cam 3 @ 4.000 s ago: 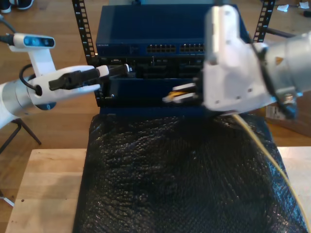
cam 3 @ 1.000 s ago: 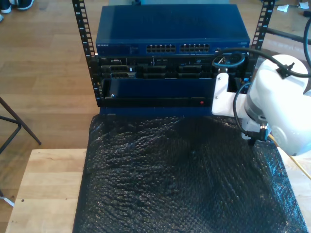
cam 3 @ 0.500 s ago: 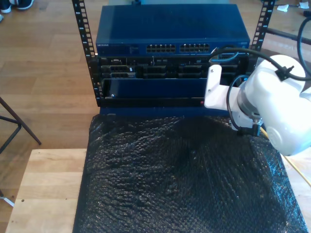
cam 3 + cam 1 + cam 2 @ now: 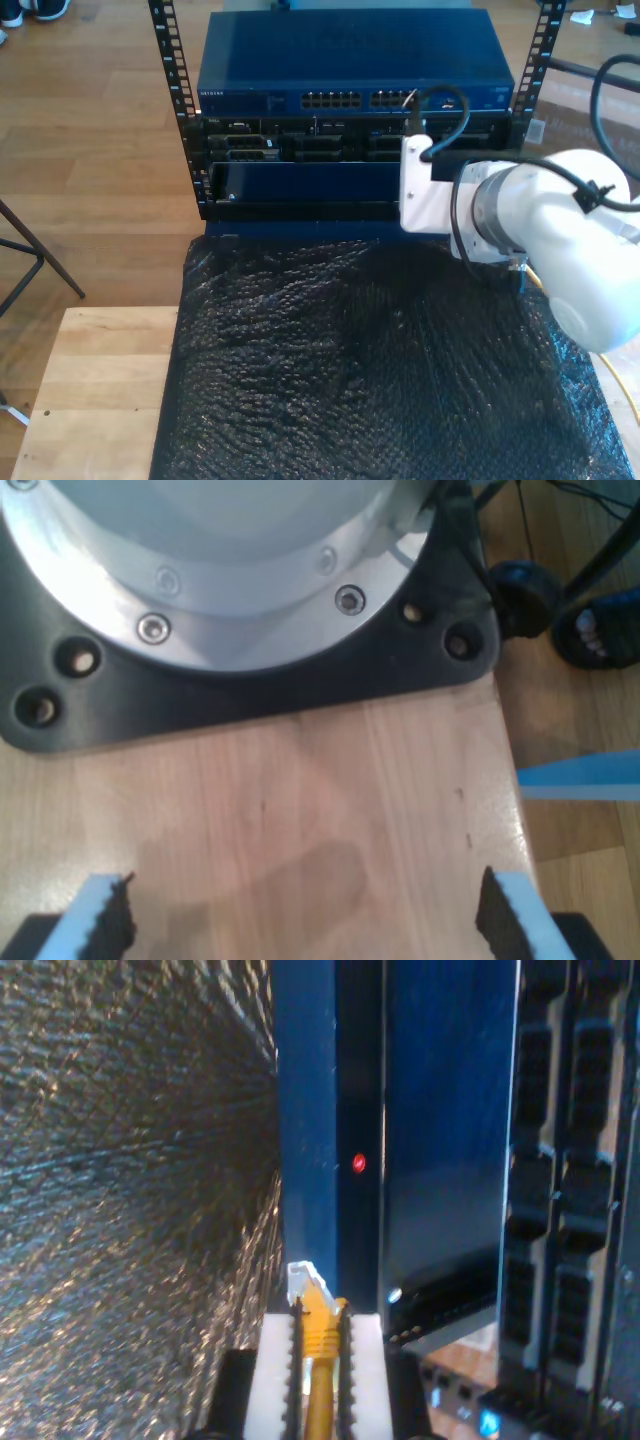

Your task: Grab the cable and plug it in

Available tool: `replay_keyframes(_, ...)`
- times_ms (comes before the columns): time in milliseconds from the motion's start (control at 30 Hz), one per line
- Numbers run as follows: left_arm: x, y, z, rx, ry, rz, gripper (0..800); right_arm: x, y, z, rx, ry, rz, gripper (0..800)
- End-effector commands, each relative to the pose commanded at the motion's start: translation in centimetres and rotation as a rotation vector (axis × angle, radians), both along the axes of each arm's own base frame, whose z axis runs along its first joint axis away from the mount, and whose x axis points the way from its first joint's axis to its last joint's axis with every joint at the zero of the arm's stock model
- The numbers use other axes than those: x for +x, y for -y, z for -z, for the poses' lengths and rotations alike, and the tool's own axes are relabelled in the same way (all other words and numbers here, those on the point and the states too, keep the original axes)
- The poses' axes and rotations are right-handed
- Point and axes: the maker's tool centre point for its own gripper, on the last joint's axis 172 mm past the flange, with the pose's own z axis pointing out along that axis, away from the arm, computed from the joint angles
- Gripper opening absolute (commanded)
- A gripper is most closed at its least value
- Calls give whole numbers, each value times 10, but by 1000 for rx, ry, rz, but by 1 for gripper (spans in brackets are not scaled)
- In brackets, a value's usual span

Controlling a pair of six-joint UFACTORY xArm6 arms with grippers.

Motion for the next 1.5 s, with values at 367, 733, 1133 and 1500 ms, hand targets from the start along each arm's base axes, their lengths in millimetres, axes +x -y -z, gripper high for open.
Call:
replay_keyframes(367, 0, 0, 0, 0, 0, 0, 800, 49, -14, -43, 35, 174, -98, 1)
replay_keyframes(733, 0, 0, 0, 0, 0, 0, 800, 61, -13, -51, 110, 248, -120, 1)
replay_keyframes(1133, 0, 0, 0, 0, 0, 0, 800, 33, -22, -58, 136, 394, -266, 1)
replay_keyframes(1500, 0, 0, 0, 0, 0, 0, 800, 19, -32, -91, 50, 541, -384, 2)
